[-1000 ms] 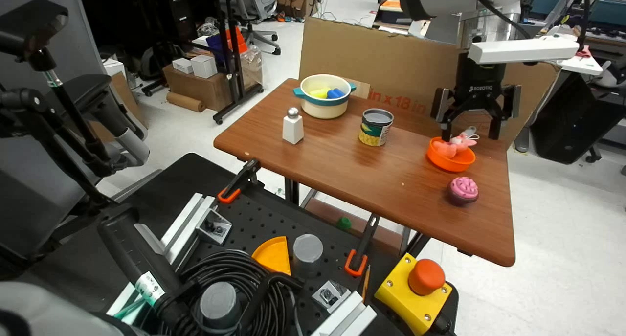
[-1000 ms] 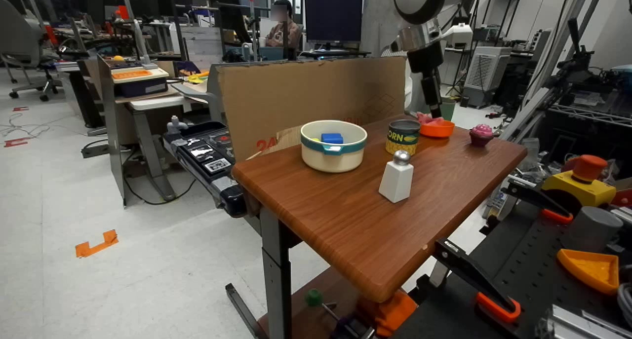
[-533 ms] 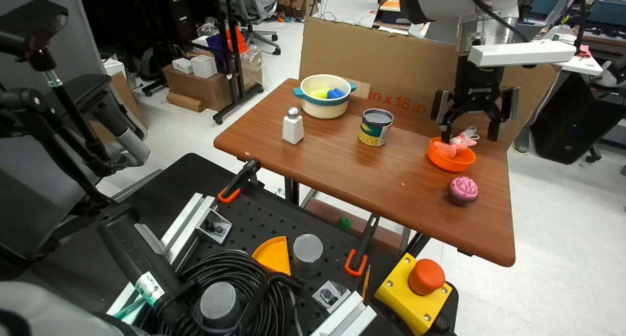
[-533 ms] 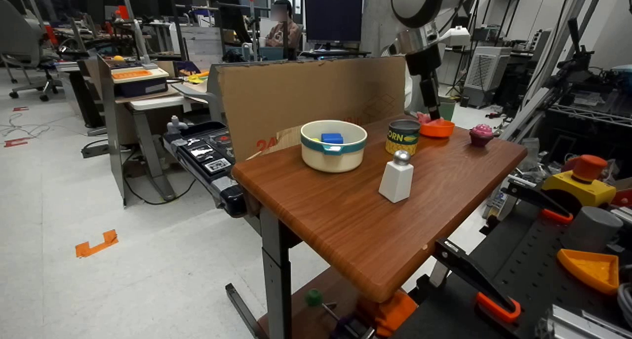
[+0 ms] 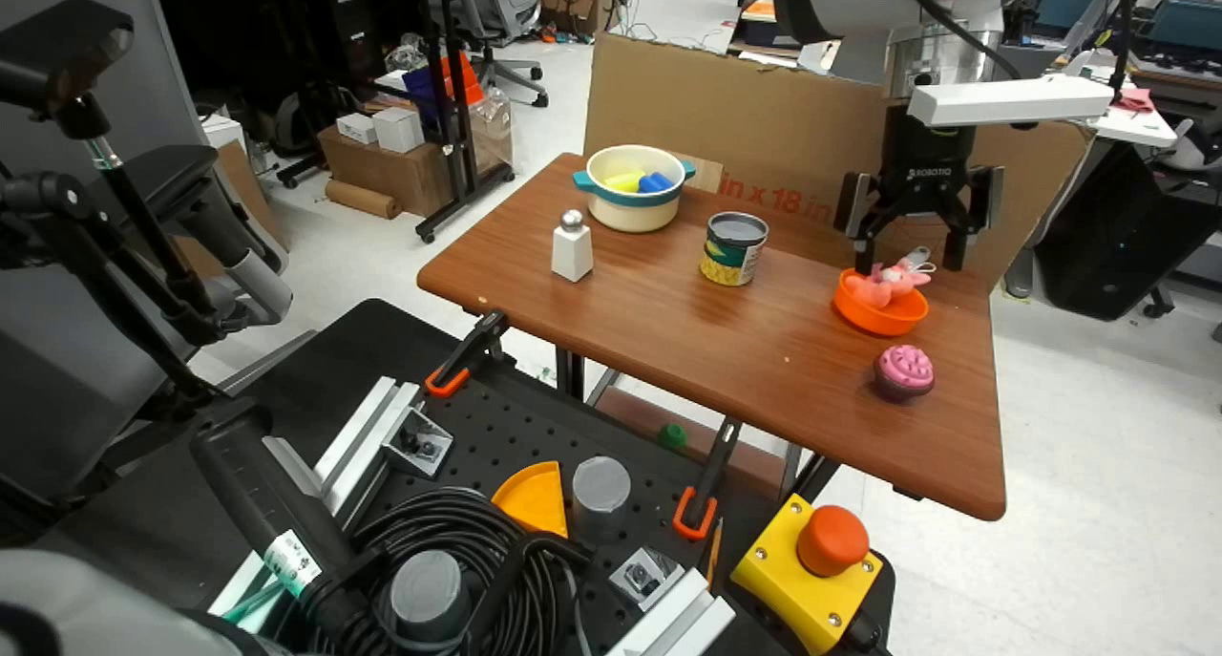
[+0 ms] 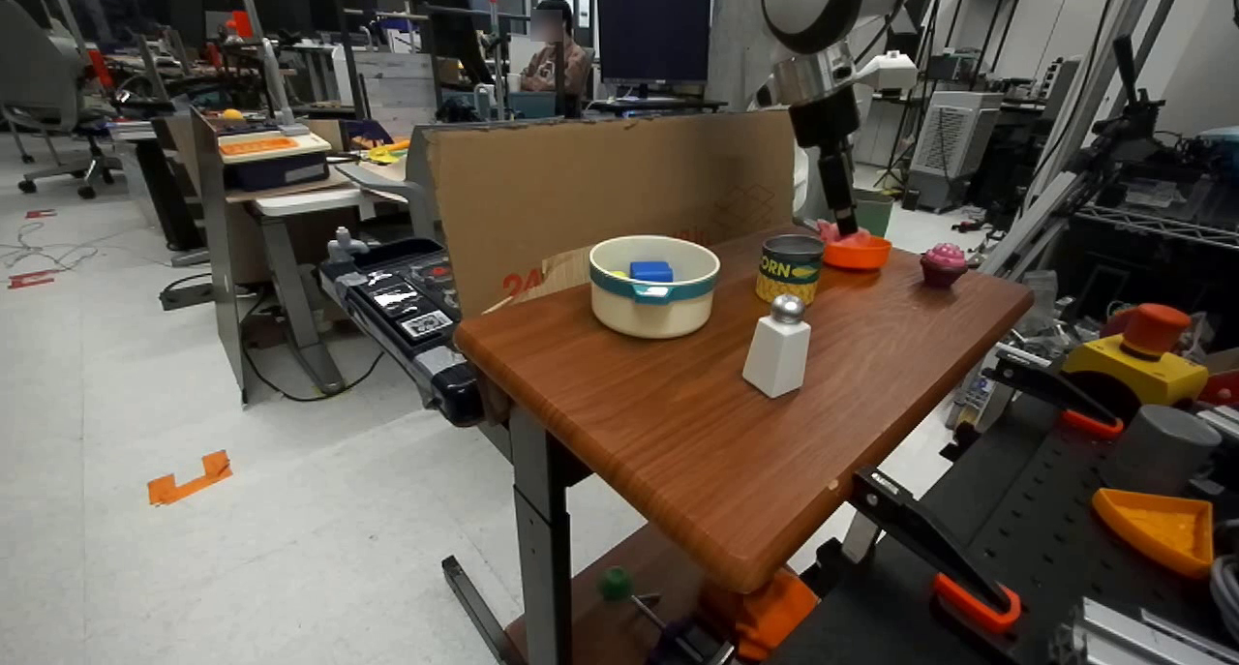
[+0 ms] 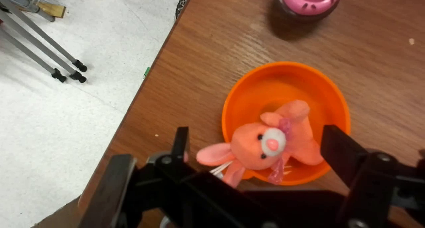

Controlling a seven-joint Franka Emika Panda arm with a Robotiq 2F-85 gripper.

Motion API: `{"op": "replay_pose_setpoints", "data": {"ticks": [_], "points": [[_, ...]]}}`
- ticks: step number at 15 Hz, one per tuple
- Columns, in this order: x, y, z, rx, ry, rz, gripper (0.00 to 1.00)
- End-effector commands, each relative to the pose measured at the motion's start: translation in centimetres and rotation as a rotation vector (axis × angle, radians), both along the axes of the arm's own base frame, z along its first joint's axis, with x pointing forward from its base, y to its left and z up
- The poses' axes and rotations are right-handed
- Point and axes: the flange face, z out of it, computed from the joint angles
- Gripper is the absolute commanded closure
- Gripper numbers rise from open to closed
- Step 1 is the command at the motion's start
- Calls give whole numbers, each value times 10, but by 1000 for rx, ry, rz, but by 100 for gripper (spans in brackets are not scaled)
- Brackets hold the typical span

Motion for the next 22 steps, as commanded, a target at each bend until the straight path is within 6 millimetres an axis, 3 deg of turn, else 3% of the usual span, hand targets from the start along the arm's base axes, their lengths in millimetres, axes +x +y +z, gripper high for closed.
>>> {"op": "replay_pose_setpoints", "data": {"ticks": [1, 12, 22], "points": [[5, 3, -1, 1, 26, 31, 0], [0, 8, 3, -18, 30, 36, 0], [-6, -2, 7, -17, 9, 12, 0]]}}
